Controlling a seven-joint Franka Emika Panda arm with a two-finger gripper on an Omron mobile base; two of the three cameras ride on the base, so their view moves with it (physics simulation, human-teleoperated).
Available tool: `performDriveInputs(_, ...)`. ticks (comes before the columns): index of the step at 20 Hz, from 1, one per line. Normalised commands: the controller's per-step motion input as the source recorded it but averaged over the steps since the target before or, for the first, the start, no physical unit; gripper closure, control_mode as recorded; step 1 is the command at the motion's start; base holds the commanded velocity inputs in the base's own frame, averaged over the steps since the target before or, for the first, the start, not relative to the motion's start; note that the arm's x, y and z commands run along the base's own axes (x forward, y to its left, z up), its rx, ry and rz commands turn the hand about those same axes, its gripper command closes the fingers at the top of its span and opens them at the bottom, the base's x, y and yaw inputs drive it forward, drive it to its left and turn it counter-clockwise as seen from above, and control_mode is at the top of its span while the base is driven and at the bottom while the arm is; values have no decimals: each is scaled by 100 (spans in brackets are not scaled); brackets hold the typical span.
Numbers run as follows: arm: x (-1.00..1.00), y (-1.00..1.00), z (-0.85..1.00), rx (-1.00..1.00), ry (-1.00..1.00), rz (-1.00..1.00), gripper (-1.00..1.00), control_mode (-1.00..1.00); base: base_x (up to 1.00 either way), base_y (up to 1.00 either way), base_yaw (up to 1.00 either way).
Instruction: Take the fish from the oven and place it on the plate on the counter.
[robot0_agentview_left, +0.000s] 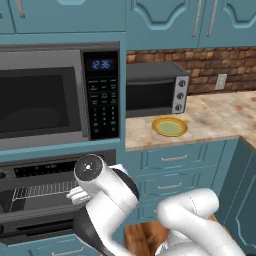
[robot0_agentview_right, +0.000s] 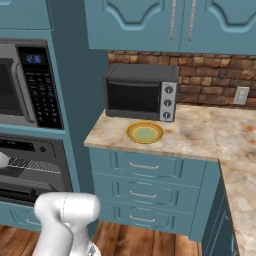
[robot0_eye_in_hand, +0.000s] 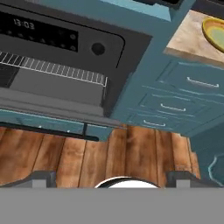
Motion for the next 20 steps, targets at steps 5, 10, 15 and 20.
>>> performDriveInputs(5,36,-23,6,34,22,0,-100,-100,0,0,0)
performDriveInputs(10,40,1,-7,16,22,1,-100,-100,0,0,0)
performDriveInputs(15,19,1,-20,1,0,0,-100,-100,0,0,0)
performDriveInputs(20,32,10,-41,0,0,0,-100,-100,0,0,0)
